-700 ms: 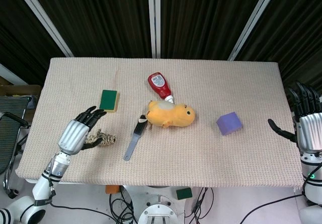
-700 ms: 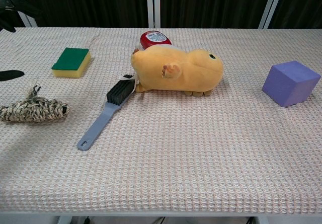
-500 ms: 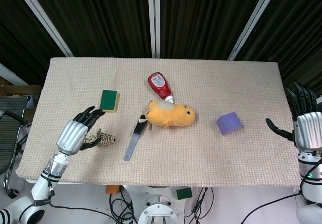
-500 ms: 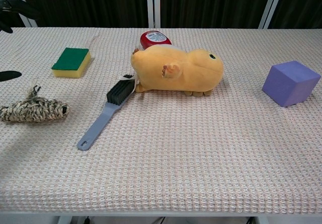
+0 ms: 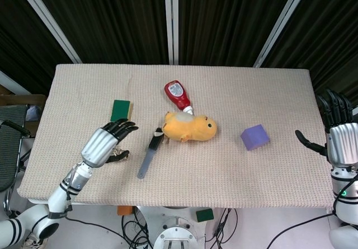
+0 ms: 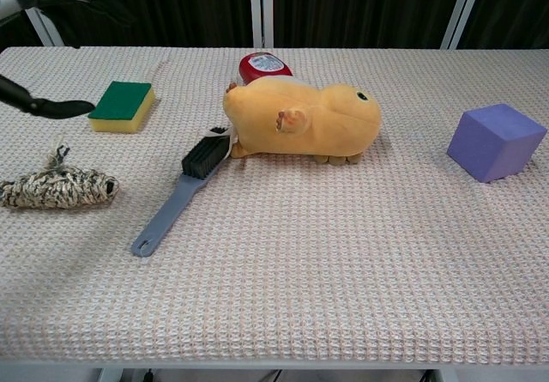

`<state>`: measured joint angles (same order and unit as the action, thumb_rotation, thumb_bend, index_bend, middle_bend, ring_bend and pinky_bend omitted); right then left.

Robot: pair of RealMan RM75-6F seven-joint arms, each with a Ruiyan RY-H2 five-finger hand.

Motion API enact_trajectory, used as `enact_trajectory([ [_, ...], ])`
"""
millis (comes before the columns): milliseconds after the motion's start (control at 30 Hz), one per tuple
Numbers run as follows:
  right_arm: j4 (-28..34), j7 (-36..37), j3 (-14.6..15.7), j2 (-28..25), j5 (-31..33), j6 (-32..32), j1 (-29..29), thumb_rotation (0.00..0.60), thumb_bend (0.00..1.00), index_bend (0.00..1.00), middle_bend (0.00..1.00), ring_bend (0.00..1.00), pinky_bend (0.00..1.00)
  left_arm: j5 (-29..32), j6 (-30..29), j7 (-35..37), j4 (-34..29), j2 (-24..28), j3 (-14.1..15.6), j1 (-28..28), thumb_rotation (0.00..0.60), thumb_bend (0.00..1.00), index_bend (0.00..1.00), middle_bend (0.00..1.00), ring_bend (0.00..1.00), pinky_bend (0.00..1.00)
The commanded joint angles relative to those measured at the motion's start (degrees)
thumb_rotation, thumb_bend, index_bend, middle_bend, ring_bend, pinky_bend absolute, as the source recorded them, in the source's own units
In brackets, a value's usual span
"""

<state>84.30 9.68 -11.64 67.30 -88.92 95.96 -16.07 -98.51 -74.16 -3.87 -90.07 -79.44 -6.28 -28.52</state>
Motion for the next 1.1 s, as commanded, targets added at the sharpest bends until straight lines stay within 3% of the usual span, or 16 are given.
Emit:
enact_trajectory([
  [33, 1.0, 0.23, -0.71, -0.59, 0.82, -0.53, -0.04, 0.6, 0.2, 0.0, 0.0, 0.0, 0.0, -1.73, 5.19, -3.35, 0.13, -2.79, -1.06, -4.78, 0.6, 0.21, 0.3, 0.31, 0.26, 0.49],
  [167, 1.96, 0.53, -1.6, -1.22, 2.14, -1.7, -0.23, 0.6, 0.2, 0.0, 0.0, 0.0, 0.0, -2.29, 9.28, -7.34, 3.02, -8.02, -1.32, -8.73, 0.6, 0.21, 0.3, 0.35, 0.3, 0.53],
  [300, 1.8, -0.23, -1.86, -1.06, 2.61, -2.73, -0.5, 0.6, 0.2, 0.0, 0.0, 0.0, 0.0, -2.11, 12.13, -9.28, 10.52, -13.46, -2.4, -12.76, 0.6, 0.23, 0.3, 0.36, 0.3, 0.53],
  [500, 0.51, -0.1, -2.64, -0.85, 3.65, -3.05, -0.38, 0.6, 0.2, 0.0, 0.0, 0.0, 0.0, -3.18, 11.21, -9.6, 17.52, -18.94, -4.1, -17.25, 0.6, 0.26, 0.29, 0.36, 0.31, 0.54],
  [800, -0.41, 1.81, -3.82, -1.34, 4.86, -3.5, -0.17, 0.6, 0.2, 0.0, 0.0, 0.0, 0.0, -0.23, 14.15, -11.13, 21.99, -23.32, -3.58, -20.45, 0.6, 0.28, 0.29, 0.39, 0.35, 0.58],
  [1100, -0.27, 2.52, -4.35, -1.96, 5.2, -3.3, 0.34, 0.6, 0.2, 0.0, 0.0, 0.0, 0.0, -0.95, 11.32, -13.55, 28.34, -26.42, -3.47, -22.82, 0.6, 0.29, 0.33, 0.43, 0.39, 0.62],
])
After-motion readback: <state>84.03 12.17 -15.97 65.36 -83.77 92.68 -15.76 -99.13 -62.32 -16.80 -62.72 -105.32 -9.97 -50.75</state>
